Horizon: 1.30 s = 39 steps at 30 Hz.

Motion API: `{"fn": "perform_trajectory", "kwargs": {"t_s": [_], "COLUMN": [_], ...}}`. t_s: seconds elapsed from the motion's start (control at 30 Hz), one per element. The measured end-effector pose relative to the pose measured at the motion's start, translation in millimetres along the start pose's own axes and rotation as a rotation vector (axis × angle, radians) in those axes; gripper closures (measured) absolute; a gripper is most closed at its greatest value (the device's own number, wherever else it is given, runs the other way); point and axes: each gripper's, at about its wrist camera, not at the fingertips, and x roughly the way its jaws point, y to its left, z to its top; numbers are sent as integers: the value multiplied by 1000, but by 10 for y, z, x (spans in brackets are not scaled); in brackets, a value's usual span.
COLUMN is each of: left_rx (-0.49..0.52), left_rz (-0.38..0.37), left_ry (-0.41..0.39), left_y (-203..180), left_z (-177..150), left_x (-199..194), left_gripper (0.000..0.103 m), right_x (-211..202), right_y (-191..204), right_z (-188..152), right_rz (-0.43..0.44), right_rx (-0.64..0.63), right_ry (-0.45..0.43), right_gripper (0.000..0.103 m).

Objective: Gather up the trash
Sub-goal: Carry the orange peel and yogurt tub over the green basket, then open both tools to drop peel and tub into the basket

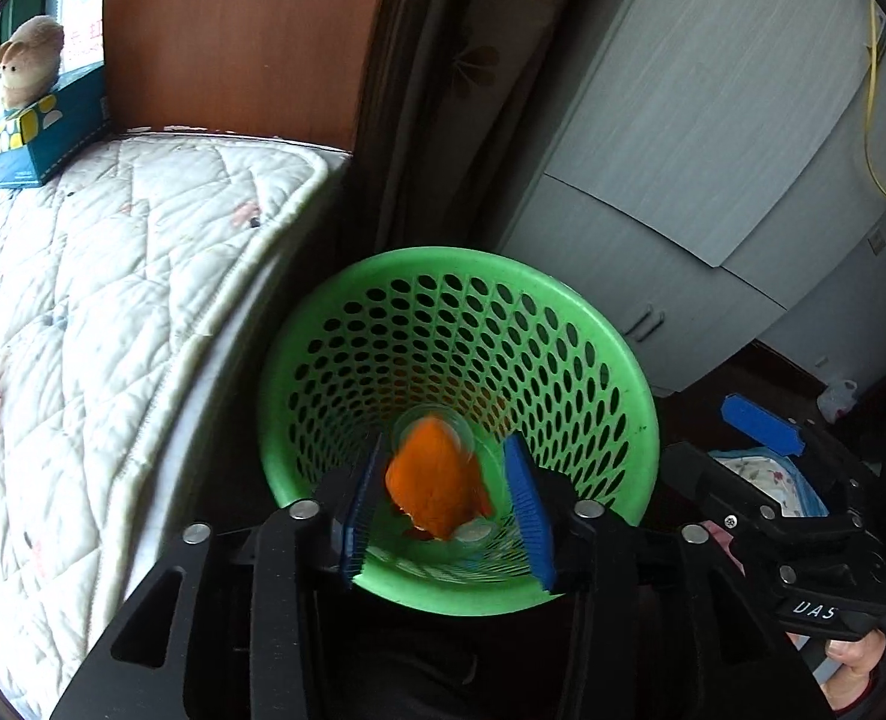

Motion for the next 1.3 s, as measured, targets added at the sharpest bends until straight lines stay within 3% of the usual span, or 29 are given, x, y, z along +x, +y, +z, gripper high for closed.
{"fn": "perform_trajectory", "kwargs": {"t_s": [0.3,0.53,0.7,1.1,1.3], "left_rx": [2,-43,-100,-260,-332], "left_rz": [14,80,137,257,329], "left_ry": [-23,-71,-105,-186,-206], "left_y": [45,423,804,1743,2136], "left_z": [-48,-158,-265,-664,-945], "left_x": [-124,-485,-778,-1463,-1730], "left_gripper": [52,52,47,47,42], "right_x": [-1,61,127,342,541], "right_y": [104,450,811,1868,2382], "right_z": [-1,49,119,257,307], "right_rz": [34,90,146,278,386], "right_rx": [-8,-67,-117,-241,-224], "right_ry": [5,16,28,78,153], "right_gripper": [13,12,12,12,12]}}
